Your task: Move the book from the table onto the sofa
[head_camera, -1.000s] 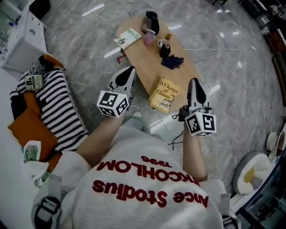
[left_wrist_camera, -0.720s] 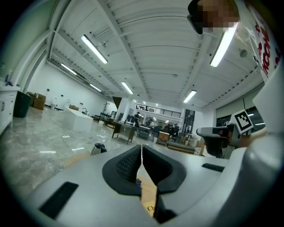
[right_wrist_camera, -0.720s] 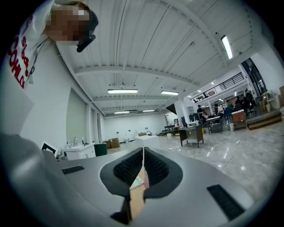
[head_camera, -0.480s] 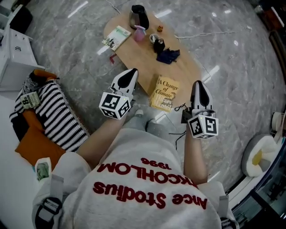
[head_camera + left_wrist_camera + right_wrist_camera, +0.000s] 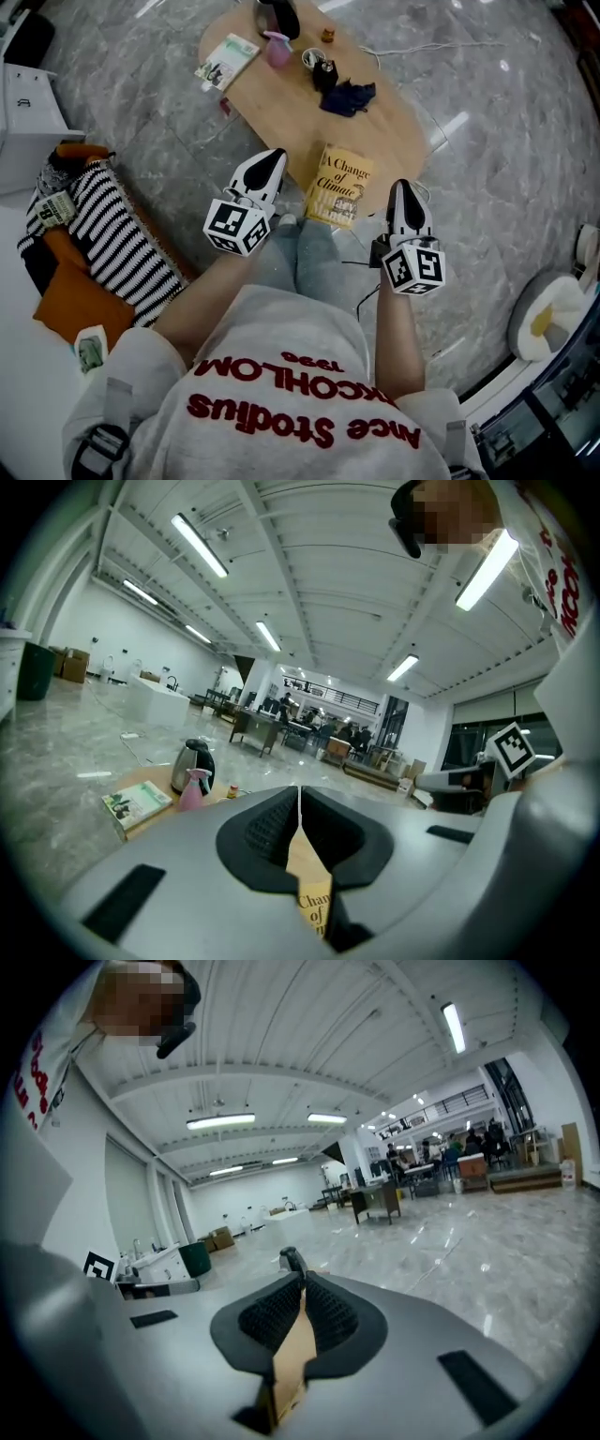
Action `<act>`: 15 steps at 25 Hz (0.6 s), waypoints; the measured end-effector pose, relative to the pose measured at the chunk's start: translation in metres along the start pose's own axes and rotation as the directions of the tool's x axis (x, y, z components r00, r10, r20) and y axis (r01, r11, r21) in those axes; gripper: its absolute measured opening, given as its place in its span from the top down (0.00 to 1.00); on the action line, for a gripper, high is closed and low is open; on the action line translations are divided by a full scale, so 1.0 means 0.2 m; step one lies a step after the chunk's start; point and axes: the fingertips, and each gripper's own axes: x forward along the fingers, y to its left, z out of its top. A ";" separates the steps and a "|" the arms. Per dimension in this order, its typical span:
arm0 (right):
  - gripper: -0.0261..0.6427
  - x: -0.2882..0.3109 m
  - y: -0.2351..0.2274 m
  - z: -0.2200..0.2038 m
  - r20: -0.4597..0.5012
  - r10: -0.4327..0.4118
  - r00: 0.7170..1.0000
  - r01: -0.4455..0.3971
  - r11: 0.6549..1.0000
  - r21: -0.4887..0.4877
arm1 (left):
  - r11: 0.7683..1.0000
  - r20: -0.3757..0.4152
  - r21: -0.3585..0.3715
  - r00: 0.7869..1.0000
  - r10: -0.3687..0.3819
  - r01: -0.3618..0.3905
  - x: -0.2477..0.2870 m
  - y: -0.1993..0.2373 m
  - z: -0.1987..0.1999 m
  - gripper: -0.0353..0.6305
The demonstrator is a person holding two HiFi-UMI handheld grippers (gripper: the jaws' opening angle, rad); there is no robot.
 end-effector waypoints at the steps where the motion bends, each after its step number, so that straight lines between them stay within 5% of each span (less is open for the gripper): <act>1: 0.91 0.04 -0.03 -0.07 -0.038 0.014 0.999 -0.013 1.000 0.027 | 1.000 0.003 -0.017 1.000 -0.006 0.006 0.03 0.00 -0.04 0.91; 8: 0.89 0.25 -0.25 -0.65 -0.283 0.051 0.958 -0.013 0.991 0.134 | 0.995 -0.124 -0.104 0.992 -0.027 0.014 0.22 0.03 -0.50 0.91; 11: 0.68 0.32 -0.30 -0.93 -0.395 0.120 0.911 -0.023 0.970 0.242 | 0.988 -0.219 -0.155 0.974 -0.048 0.014 0.30 0.05 -0.75 0.90; 15: 0.56 0.39 -0.38 -1.26 -0.533 0.162 0.830 -0.004 0.959 0.284 | 0.966 -0.363 -0.258 0.927 -0.096 -0.001 0.41 0.06 -1.08 0.63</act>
